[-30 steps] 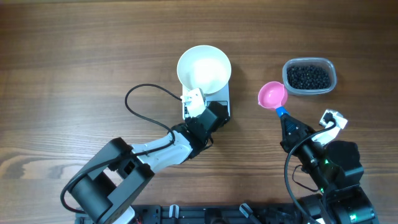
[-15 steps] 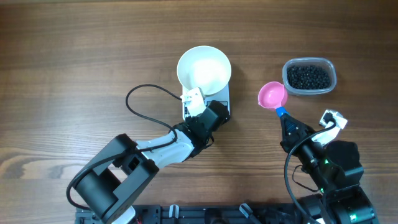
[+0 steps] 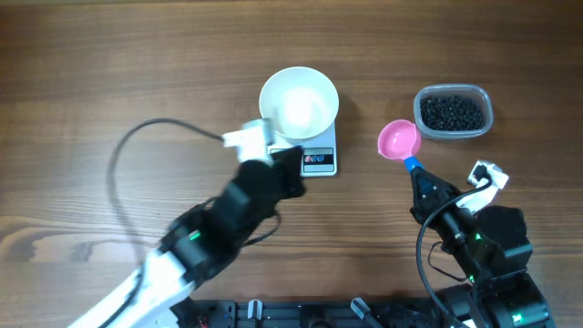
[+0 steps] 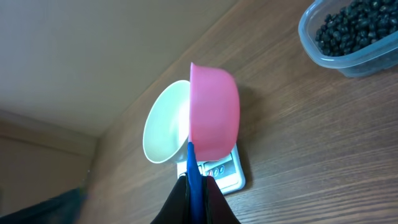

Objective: Scoop item into bowl and weigh 150g on scale

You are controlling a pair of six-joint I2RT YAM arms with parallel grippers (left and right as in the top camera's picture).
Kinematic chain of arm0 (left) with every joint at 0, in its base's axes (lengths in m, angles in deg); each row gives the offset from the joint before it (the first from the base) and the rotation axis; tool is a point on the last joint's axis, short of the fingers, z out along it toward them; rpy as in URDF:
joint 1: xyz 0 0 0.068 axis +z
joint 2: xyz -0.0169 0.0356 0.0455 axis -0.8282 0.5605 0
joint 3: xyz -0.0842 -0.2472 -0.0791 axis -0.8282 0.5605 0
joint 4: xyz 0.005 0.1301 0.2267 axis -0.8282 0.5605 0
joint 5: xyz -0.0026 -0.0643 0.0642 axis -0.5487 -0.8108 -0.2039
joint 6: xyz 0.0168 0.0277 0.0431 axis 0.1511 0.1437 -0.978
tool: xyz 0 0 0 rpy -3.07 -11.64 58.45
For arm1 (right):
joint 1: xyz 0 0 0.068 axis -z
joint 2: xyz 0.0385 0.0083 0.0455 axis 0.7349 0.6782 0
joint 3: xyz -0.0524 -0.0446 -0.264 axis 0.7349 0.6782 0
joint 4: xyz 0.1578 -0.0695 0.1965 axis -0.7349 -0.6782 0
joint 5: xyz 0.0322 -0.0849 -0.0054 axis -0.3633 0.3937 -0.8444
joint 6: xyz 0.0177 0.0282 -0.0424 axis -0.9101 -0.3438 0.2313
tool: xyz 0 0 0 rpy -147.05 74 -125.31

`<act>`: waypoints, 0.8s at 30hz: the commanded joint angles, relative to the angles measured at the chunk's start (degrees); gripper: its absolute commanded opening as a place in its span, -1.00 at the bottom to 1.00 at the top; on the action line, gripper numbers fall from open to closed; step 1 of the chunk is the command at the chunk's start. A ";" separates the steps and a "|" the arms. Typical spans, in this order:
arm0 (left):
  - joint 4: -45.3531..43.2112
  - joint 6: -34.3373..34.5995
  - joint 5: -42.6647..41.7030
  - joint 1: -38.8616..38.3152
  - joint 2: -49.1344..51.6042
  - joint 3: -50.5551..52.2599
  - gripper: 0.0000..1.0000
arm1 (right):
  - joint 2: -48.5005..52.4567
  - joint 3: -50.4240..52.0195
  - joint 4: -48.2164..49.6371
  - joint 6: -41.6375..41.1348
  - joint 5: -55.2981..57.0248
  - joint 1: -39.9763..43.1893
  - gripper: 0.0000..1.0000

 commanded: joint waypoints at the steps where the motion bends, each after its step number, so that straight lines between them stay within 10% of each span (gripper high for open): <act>1: 5.16 -4.68 14.60 3.69 -9.99 -0.04 -0.78 | -0.46 -0.31 0.20 -0.11 0.00 0.22 -0.91; 8: 4.33 -7.50 29.92 28.20 -13.51 -0.04 0.01 | -0.13 -0.28 -1.29 -2.16 -0.61 0.22 -0.91; 15: -3.98 -32.00 -6.71 53.64 -1.07 -8.70 0.72 | 1.05 -0.31 2.89 -10.56 -4.37 0.22 -0.91; 24: 40.63 -60.67 -47.74 57.11 9.20 -36.92 1.00 | 14.05 -0.28 7.41 -4.31 1.92 0.22 -0.91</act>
